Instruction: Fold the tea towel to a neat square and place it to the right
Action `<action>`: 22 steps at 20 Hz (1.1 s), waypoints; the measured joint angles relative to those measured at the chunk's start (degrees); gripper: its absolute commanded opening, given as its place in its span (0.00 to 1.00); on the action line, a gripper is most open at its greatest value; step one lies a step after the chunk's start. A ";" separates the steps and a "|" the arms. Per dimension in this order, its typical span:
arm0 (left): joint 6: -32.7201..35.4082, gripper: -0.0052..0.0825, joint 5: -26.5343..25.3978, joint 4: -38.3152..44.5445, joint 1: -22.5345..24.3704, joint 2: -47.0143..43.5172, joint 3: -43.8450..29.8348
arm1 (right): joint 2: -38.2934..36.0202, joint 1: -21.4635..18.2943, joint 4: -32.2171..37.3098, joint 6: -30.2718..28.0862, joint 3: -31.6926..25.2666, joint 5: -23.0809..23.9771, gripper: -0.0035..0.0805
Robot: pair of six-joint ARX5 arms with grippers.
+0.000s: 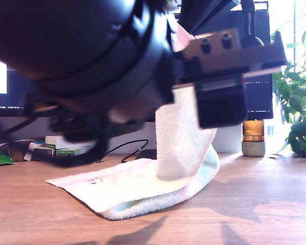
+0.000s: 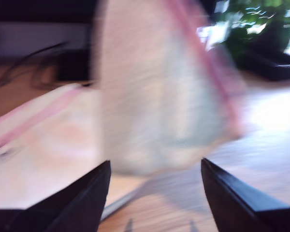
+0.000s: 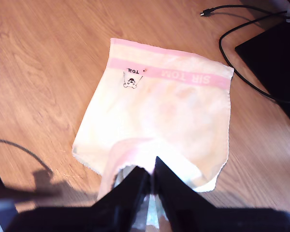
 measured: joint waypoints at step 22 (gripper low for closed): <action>15.65 0.16 8.31 12.33 5.40 7.02 5.97 | 0.00 0.00 0.02 0.00 0.00 0.00 0.03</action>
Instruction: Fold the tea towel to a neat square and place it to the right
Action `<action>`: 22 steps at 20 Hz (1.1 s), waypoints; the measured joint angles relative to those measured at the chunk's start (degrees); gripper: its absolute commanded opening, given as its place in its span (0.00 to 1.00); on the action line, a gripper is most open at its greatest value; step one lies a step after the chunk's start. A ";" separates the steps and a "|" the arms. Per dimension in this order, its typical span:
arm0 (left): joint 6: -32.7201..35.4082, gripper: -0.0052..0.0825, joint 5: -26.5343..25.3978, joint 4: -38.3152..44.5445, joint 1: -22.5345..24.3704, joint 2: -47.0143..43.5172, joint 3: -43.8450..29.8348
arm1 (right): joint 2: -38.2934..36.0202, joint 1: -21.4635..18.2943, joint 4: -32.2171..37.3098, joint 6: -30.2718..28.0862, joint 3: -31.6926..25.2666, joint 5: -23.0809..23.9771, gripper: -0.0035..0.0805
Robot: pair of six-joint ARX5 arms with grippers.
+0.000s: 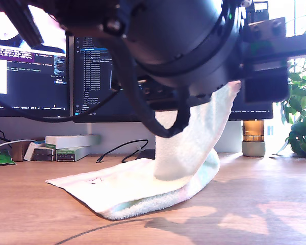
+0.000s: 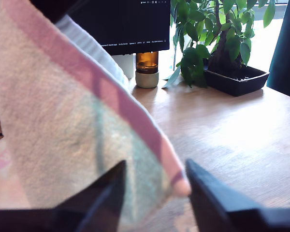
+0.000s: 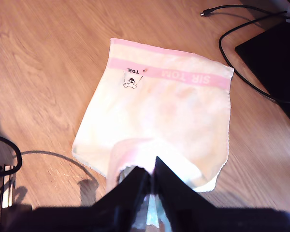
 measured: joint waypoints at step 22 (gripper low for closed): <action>2.03 0.03 0.76 -43.78 -9.03 -26.08 0.02 | 0.00 -4.33 -15.47 -3.15 0.02 -0.17 0.03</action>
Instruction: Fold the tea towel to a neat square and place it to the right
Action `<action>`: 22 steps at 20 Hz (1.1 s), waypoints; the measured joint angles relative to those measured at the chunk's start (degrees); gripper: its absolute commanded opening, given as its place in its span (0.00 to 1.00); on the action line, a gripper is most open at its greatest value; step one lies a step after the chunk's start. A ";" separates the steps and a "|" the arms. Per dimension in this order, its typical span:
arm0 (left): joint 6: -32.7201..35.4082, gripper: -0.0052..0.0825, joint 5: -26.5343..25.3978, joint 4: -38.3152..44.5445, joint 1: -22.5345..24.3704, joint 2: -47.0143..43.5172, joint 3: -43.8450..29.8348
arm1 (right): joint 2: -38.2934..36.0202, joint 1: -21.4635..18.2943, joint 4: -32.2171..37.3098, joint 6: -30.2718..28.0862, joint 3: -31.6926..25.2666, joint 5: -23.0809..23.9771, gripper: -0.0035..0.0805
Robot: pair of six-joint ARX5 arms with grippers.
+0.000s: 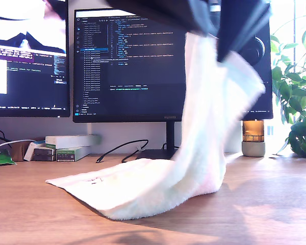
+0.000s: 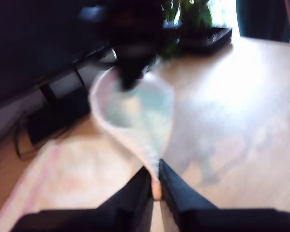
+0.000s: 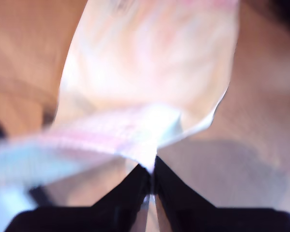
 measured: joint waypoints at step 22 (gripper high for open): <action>-9.60 0.03 38.53 -40.65 1.84 -28.00 0.02 | 0.00 12.59 -16.68 0.48 0.09 -13.33 0.03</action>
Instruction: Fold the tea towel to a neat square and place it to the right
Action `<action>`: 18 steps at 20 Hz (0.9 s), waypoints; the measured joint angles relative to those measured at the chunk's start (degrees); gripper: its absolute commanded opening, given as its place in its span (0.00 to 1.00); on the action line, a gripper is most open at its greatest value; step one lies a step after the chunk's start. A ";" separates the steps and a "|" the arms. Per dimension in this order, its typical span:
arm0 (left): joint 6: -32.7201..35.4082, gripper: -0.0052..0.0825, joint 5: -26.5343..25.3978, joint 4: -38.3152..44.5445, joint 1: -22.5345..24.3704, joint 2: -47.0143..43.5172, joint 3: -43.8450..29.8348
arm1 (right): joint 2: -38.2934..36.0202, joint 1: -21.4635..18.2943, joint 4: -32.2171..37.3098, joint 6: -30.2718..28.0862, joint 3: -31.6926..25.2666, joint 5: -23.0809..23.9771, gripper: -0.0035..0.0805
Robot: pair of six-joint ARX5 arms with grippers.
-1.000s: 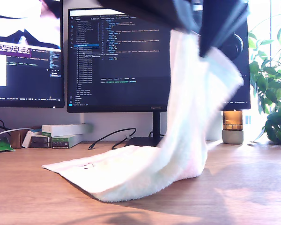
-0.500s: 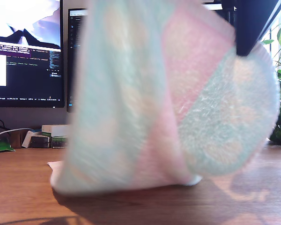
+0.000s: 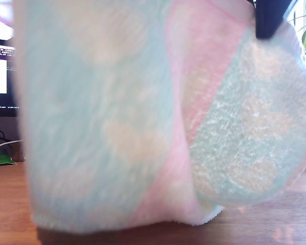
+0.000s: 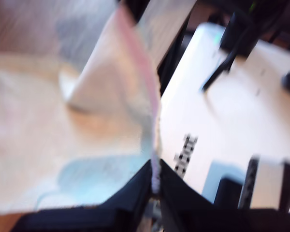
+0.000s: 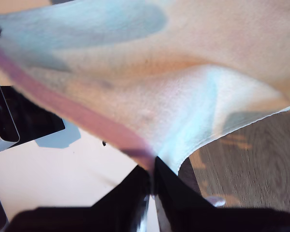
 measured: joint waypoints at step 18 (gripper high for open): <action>3.23 0.03 -16.52 3.65 27.21 9.81 0.11 | 13.57 -6.84 29.59 -13.16 0.17 18.08 0.03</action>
